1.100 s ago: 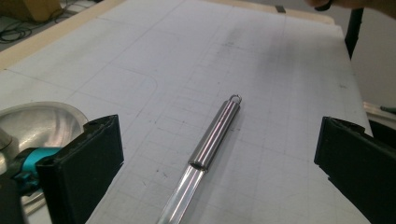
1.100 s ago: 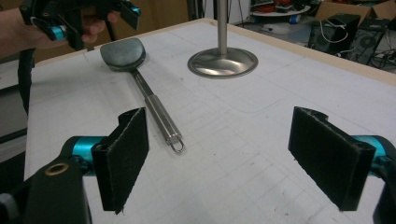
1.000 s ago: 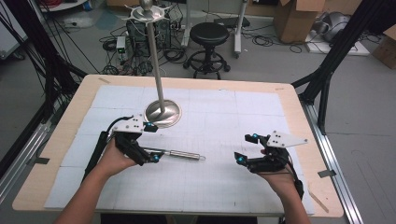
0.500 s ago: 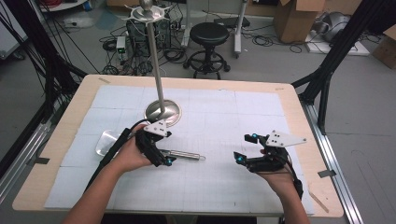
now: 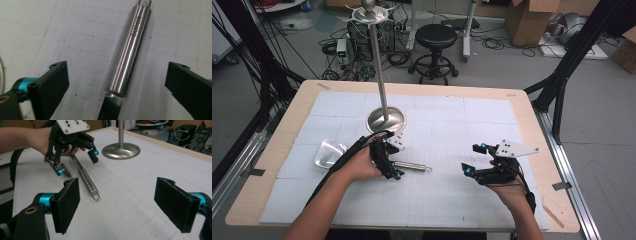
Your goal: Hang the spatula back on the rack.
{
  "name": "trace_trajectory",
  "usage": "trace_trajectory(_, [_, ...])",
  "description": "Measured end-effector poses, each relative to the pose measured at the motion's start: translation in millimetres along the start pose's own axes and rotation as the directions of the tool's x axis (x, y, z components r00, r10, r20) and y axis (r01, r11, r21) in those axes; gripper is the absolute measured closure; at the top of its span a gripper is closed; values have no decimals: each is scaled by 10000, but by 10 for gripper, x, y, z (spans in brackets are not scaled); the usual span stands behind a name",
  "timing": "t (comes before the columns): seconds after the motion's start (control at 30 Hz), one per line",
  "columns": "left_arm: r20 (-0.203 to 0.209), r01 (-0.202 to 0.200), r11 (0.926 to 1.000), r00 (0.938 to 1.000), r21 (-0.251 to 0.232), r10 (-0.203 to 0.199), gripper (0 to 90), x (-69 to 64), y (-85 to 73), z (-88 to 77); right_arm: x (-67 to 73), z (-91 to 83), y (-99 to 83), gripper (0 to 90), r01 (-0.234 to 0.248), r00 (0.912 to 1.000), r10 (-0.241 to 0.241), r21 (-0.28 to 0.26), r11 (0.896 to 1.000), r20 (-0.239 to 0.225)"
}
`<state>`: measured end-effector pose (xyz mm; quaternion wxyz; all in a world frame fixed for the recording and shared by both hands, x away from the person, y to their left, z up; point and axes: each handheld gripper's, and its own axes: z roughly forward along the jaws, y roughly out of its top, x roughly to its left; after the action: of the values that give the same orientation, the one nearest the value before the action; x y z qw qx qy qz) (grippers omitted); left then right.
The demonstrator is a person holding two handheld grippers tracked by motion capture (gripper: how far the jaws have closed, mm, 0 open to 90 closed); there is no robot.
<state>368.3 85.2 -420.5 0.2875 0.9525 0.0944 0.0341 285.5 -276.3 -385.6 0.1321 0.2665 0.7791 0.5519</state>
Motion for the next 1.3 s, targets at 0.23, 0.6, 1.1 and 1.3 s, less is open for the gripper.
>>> trace_trajectory(0.23, [122, -189, 9967, 9998, 785, 180, 312, 13, 74, 75, -7, 24, -15, 203, 9, 10000, -9, 103, 9999, 37])
trace_trajectory(0.6, [288, -207, 9953, 9994, 945, 181, 451, -31, 92, 47, 5, 45, -32, 218, -55, 10000, 55, 228, 9997, 18])
trace_trajectory(1.1, [70, -461, 9906, 9989, 1291, 456, 587, -119, 136, 40, -5, 36, -43, 229, -420, 9991, 419, -31, 9991, -62])
trace_trajectory(1.3, [201, -895, 9870, 9960, 1336, 876, 640, -146, 149, 38, -6, 35, -44, 229, -396, 9992, 396, -23, 9992, -42])
